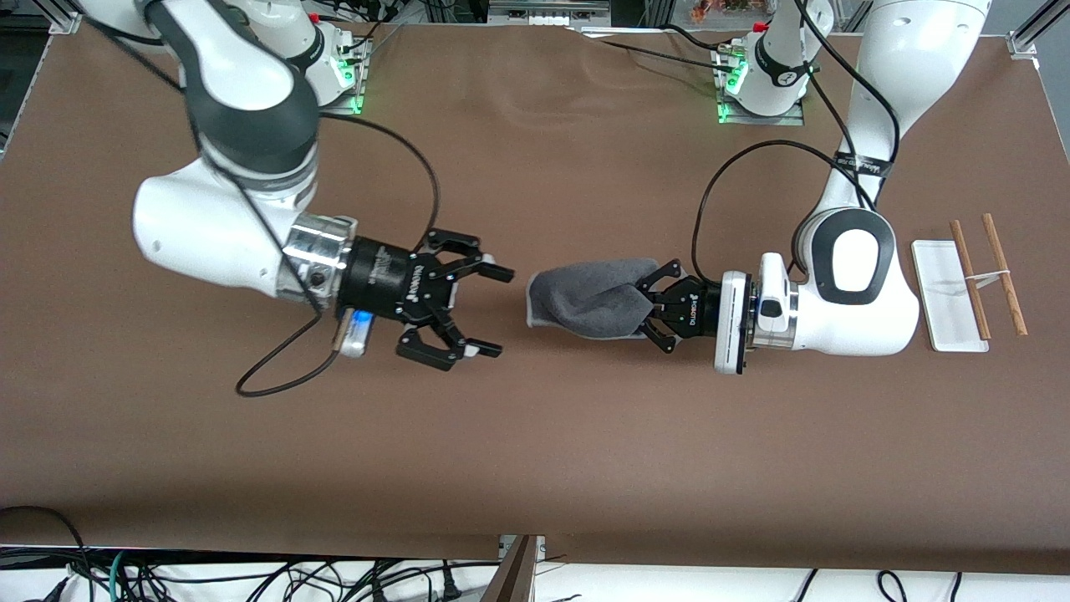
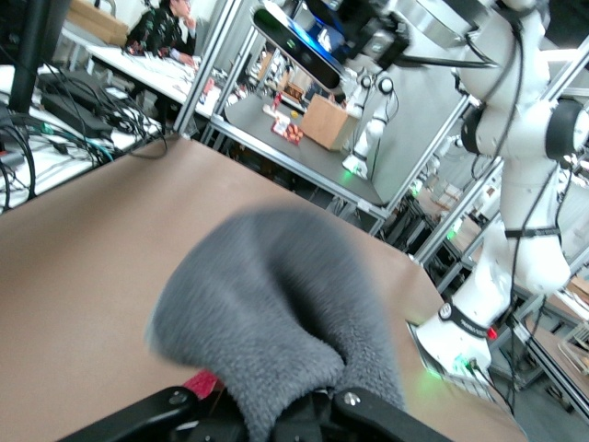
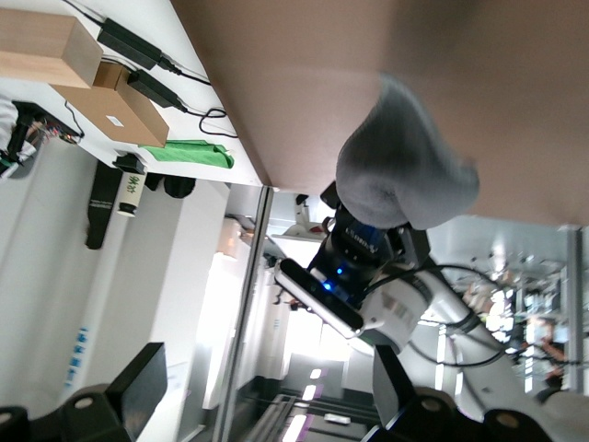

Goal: Pass towel and hang on rack
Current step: 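Open the right gripper and carry the towel toward the rack with the left gripper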

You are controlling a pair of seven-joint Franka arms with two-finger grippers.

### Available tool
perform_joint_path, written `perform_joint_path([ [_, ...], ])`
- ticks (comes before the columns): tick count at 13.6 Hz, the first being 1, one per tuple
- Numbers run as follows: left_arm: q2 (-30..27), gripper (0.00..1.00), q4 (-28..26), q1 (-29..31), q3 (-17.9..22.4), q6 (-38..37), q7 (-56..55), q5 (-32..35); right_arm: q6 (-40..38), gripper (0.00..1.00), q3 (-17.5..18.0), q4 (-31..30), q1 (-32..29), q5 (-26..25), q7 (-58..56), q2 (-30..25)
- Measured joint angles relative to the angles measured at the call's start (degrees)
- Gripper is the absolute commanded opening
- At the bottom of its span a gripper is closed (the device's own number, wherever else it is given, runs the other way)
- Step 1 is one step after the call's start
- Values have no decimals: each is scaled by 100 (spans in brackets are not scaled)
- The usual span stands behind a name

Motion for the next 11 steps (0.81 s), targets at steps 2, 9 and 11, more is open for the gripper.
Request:
perform_joint_path([
  [2, -6, 0, 21, 135, 7, -79, -8, 530, -777, 99, -293, 6, -147, -203, -673, 0],
  [9, -31, 0, 672, 845, 56, -731, -7, 3443, -2783, 99, -1089, 35, -233, -2432, -2727, -122],
  [11, -37, 0, 878, 1026, 59, -765, 15, 4476, -3513, 99, -1351, 54, -250, -2902, -3491, -418],
])
